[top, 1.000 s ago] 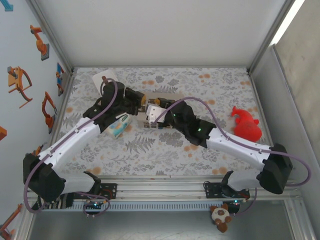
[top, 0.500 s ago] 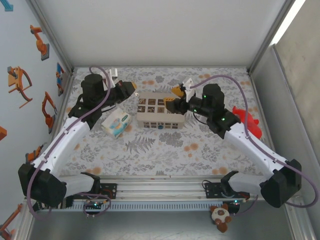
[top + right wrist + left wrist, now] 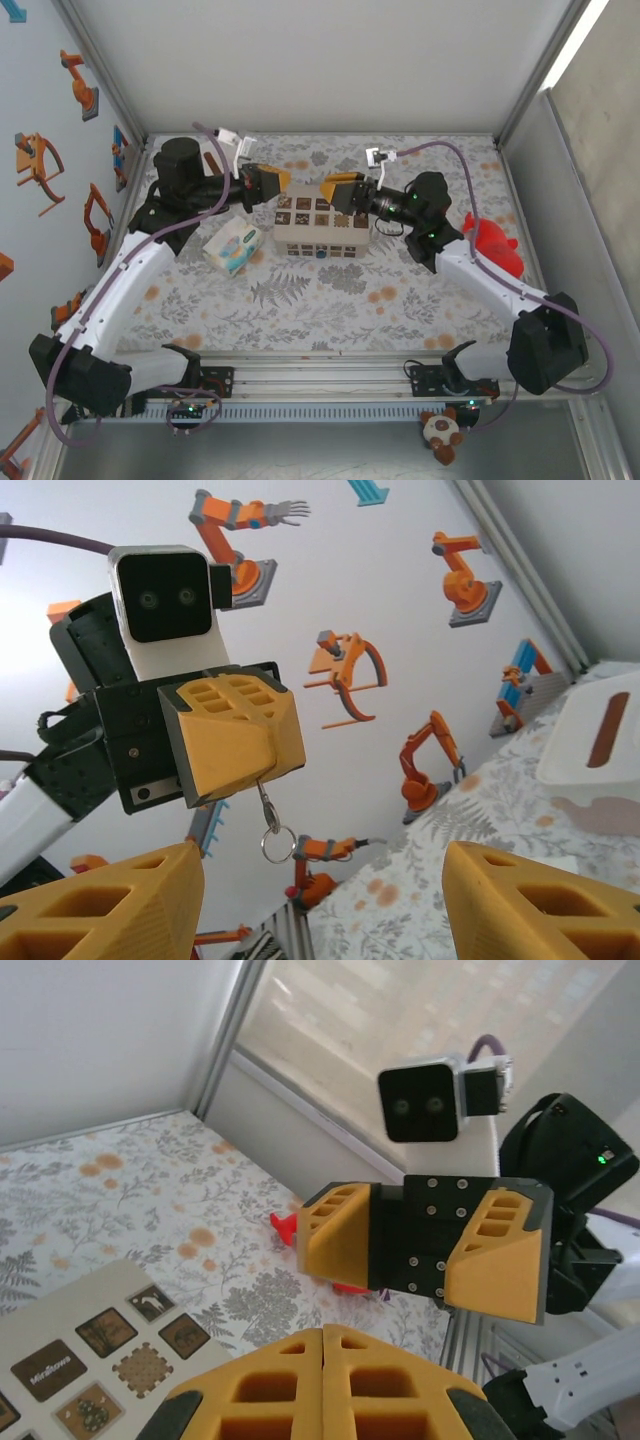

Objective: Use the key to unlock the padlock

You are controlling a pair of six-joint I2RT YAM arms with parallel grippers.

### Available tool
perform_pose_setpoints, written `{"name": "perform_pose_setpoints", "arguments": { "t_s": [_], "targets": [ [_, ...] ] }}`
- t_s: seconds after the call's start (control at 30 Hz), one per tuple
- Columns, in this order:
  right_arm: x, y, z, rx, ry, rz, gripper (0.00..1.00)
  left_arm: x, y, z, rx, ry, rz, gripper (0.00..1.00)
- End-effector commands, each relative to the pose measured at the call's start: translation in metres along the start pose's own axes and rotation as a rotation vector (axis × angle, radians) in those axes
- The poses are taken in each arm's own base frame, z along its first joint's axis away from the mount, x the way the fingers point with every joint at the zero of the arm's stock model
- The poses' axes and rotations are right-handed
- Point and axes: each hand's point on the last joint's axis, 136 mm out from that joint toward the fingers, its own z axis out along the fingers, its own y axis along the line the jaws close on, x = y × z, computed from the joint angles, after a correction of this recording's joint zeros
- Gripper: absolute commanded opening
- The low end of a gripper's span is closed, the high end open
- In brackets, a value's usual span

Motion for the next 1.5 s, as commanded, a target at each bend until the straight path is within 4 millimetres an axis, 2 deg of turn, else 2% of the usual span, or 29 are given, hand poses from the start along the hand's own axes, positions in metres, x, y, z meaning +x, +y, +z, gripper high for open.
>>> {"name": "perform_pose_setpoints", "arguments": {
  "t_s": [0.0, 0.13, 0.27, 0.5, 0.63, 1.07, 1.47],
  "targets": [
    [-0.005, 0.027, 0.005, -0.116, -0.026, -0.003, 0.64, -0.019, -0.024, 0.0, 0.1, -0.023, 0.117, 0.0],
    [-0.003, 0.033, 0.015, -0.151, -0.043, 0.002, 0.64, -0.02, -0.032, 0.009, 0.137, -0.008, 0.13, 0.0],
    [0.004, 0.037, 0.026, -0.174, -0.033, 0.012, 0.63, -0.02, -0.033, 0.016, 0.145, -0.003, 0.124, 0.0],
    [0.012, 0.037, 0.031, -0.185, -0.019, 0.033, 0.62, -0.02, -0.036, 0.019, 0.153, -0.007, 0.121, 0.0],
    [0.016, 0.037, 0.037, -0.191, -0.01, 0.048, 0.57, -0.018, -0.035, 0.02, 0.152, -0.003, 0.113, 0.0],
    [0.015, 0.04, 0.043, -0.211, -0.008, 0.065, 0.44, -0.016, -0.03, 0.021, 0.133, 0.007, 0.106, 0.0],
    [0.012, 0.044, 0.043, -0.222, -0.011, 0.062, 0.4, -0.013, -0.02, 0.021, 0.088, 0.015, 0.103, 0.0]
  ]
}}
